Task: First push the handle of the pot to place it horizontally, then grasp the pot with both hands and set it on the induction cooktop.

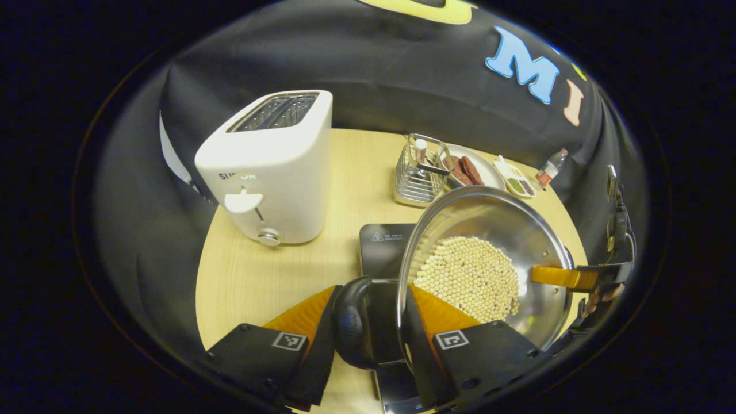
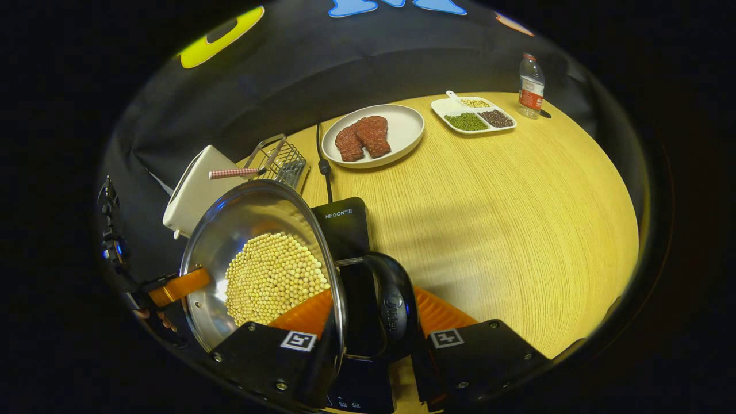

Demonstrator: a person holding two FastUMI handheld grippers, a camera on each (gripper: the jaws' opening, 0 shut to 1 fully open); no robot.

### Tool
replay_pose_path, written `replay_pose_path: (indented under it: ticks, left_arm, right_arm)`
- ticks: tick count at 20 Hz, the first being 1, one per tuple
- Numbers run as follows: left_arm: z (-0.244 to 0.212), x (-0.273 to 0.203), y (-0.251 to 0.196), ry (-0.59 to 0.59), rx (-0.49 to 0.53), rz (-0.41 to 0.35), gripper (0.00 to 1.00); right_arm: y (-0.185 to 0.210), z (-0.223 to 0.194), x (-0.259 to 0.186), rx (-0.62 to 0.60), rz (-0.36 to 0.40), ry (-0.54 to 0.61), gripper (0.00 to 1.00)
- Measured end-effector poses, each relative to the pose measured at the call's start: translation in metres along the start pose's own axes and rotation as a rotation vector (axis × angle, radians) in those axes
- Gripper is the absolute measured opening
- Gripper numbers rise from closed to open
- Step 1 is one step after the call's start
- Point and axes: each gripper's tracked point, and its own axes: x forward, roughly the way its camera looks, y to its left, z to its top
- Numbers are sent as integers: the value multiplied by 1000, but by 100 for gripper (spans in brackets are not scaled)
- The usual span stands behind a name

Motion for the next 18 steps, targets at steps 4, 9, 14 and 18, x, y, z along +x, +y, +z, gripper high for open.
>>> replay_pose_path:
  ticks: [4,9,14,18]
  left_arm:
    - [18,-29,13,-106,-49,41,87]
    - [66,-104,3,-336,-72,124,89]
    - [121,-208,-70,-588,-43,141,88]
    - [152,-267,-158,-752,-32,133,91]
  right_arm:
    - [2,33,-27,-105,6,-137,88]
    - [-4,78,-98,-178,35,-341,88]
    - [-33,124,-188,-250,34,-547,88]
    - [-61,166,-267,-233,51,-703,88]
